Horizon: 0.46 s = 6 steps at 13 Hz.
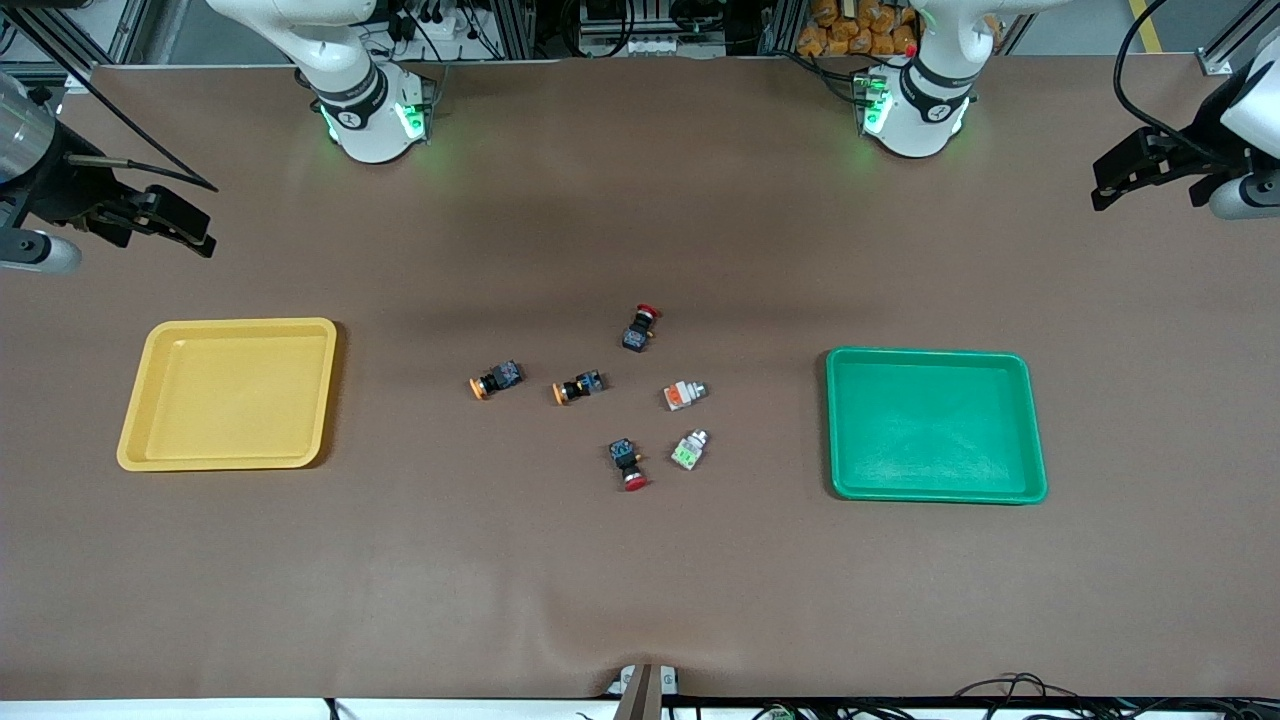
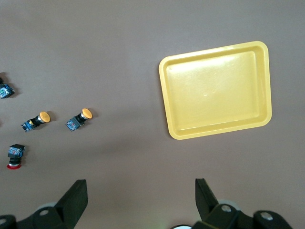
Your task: Place green and yellow buttons in trays
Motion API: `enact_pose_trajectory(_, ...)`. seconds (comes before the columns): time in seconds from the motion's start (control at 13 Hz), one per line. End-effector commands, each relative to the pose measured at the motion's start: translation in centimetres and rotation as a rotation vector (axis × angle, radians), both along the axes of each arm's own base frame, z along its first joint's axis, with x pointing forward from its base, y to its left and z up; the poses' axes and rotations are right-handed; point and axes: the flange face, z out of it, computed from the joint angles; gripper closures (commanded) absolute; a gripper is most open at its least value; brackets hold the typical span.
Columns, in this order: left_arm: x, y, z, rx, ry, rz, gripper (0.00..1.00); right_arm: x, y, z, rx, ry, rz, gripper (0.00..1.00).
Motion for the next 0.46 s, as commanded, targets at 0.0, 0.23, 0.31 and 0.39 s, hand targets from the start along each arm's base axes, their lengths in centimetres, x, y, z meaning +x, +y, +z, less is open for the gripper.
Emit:
enact_pose_trajectory(0.0,-0.87,-0.20,0.79,-0.015,0.011,-0.017,0.00,-0.87,0.33,0.45,-0.024,-0.004,0.014,0.00)
enact_pose_trajectory(0.23,-0.72,0.46,0.72,-0.015,0.013,-0.010,0.00,-0.98,0.58,0.39,-0.029,0.003,0.017,0.00)
enact_pose_trajectory(0.31,-0.55,0.66,0.63,-0.012,0.014,-0.006,0.00,-0.98,0.31,0.39,-0.027,0.004,0.013,0.00)
enact_pose_trajectory(0.39,-0.33,0.65,1.00,-0.009,0.005,-0.006,0.00,-0.98,0.18,0.40,-0.026,0.004,0.013,0.00)
